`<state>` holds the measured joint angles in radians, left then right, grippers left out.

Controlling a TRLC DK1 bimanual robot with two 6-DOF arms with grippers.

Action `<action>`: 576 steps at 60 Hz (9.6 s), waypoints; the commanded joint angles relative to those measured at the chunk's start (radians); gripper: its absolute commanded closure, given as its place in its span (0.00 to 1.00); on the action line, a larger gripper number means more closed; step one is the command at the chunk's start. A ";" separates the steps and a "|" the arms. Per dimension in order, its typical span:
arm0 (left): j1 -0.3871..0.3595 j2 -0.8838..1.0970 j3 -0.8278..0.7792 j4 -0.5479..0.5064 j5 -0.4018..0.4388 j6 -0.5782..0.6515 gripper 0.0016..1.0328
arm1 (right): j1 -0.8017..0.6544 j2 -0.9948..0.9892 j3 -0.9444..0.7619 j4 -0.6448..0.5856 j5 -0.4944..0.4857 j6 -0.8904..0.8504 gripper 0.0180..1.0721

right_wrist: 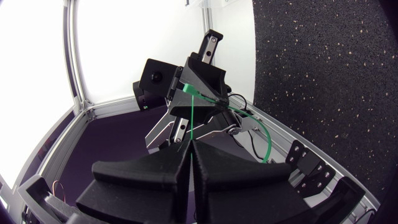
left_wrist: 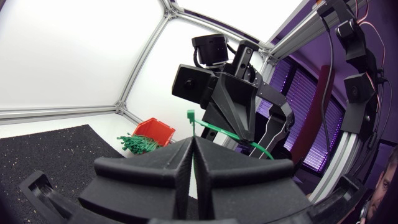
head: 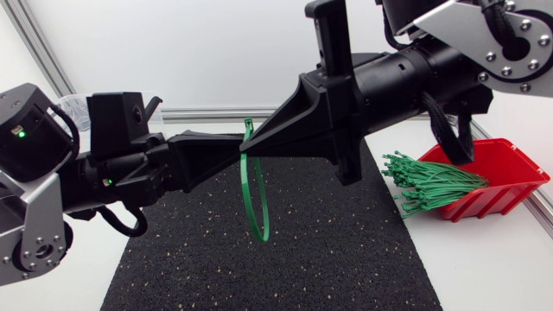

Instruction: Take a green cable tie from the red box, thread the tail through the head to close it, then place it in the transparent bin on the left.

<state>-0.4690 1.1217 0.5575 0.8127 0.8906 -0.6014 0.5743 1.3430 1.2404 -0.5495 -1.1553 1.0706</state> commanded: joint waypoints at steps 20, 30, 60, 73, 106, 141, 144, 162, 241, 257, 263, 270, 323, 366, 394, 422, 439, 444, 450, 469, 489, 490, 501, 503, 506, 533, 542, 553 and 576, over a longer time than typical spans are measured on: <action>0.006 0.026 0.002 0.017 0.002 0.011 0.97 | 0.009 0.002 -0.015 0.011 -0.001 0.019 0.94; 0.006 0.027 0.001 0.017 0.002 0.012 0.97 | 0.007 -0.001 -0.015 0.010 -0.001 0.019 0.94; 0.009 -0.022 -0.007 0.016 0.002 0.002 0.97 | -0.001 0.004 -0.018 0.011 -0.001 0.019 0.94; 0.009 -0.016 -0.007 0.016 0.002 0.000 0.97 | -0.001 -0.011 -0.018 0.013 0.000 0.019 0.94; -0.028 -0.034 -0.036 0.016 0.002 0.005 0.97 | -0.016 -0.019 -0.018 0.016 0.000 0.019 0.94; -0.083 -0.080 -0.059 0.009 -0.073 0.071 0.97 | -0.027 -0.002 -0.007 0.000 -0.001 0.019 0.94; -0.099 -0.085 -0.071 0.003 -0.087 0.092 0.97 | -0.031 -0.004 -0.004 -0.003 -0.001 0.020 0.94; -0.083 -0.088 -0.054 -0.006 -0.108 0.117 0.97 | -0.059 -0.008 -0.012 -0.015 0.000 0.020 0.94; -0.123 -0.091 -0.061 -0.060 -0.209 0.276 0.97 | -0.091 0.005 0.010 -0.044 0.009 0.023 0.94; -0.120 -0.065 -0.065 -0.056 -0.240 0.354 0.97 | -0.111 -0.001 -0.016 -0.052 0.017 0.020 0.95; -0.120 -0.062 -0.061 -0.055 -0.248 0.356 0.97 | -0.111 -0.015 -0.022 -0.052 0.017 0.019 0.95; -0.115 -0.056 -0.057 -0.055 -0.254 0.359 0.97 | -0.110 -0.022 -0.038 -0.046 0.019 0.017 0.95; -0.111 -0.016 -0.031 -0.050 -0.269 0.374 0.97 | -0.054 -0.073 -0.114 -0.052 -0.007 -0.040 0.65; -0.108 -0.025 -0.100 -0.052 -0.269 0.489 0.97 | -0.039 -0.087 -0.183 -0.043 -0.018 -0.127 0.45; -0.042 -0.011 -0.102 -0.055 -0.122 0.482 0.97 | -0.151 -0.054 -0.217 -0.017 -0.067 -0.205 0.31; -0.063 0.043 -0.096 -0.052 -0.068 0.581 0.97 | -0.110 0.061 -0.091 -0.159 -0.135 -0.363 0.31; -0.082 0.039 -0.105 -0.052 -0.068 0.623 0.97 | -0.100 0.113 -0.055 -0.219 -0.136 -0.440 0.50; -0.085 0.036 -0.107 -0.052 -0.070 0.627 0.97 | -0.102 0.124 -0.052 -0.219 -0.136 -0.452 0.54; -0.085 0.033 -0.105 -0.052 -0.070 0.626 0.97 | -0.106 0.134 -0.045 -0.217 -0.135 -0.459 0.60; -0.099 0.030 -0.111 -0.052 -0.073 0.627 0.97 | -0.136 0.134 -0.019 -0.219 -0.136 -0.457 0.71; -0.106 0.029 -0.111 -0.052 -0.078 0.627 0.97 | -0.148 0.180 -0.021 -0.216 -0.132 -0.471 0.75; -0.106 0.027 -0.110 -0.052 -0.078 0.627 0.97 | -0.148 0.182 -0.022 -0.216 -0.132 -0.474 0.75; -0.106 0.021 -0.103 -0.058 -0.084 0.624 0.97 | -0.169 0.183 -0.025 -0.242 -0.132 -0.495 0.72; -0.106 0.023 -0.102 -0.058 -0.085 0.624 0.97 | -0.174 0.180 -0.025 -0.245 -0.132 -0.497 0.72; -0.106 0.023 -0.103 -0.058 -0.087 0.626 0.97 | -0.183 0.176 -0.027 -0.250 -0.132 -0.500 0.72; -0.123 0.023 -0.100 -0.060 -0.099 0.624 0.97 | -0.189 0.157 -0.010 -0.276 -0.139 -0.521 0.68; -0.123 0.023 -0.102 -0.060 -0.101 0.624 0.97 | -0.163 0.166 0.004 -0.282 -0.139 -0.523 0.68; -0.123 0.020 -0.102 -0.061 -0.101 0.621 0.97 | -0.148 0.162 0.008 -0.282 -0.139 -0.523 0.68; -0.123 0.018 -0.099 -0.064 -0.101 0.620 0.97 | -0.156 0.143 -0.024 -0.282 -0.133 -0.534 0.77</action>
<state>-0.5850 1.1519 0.4702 0.7418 0.7879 0.0013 0.4175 1.5063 1.2297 -0.8162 -1.2865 0.5625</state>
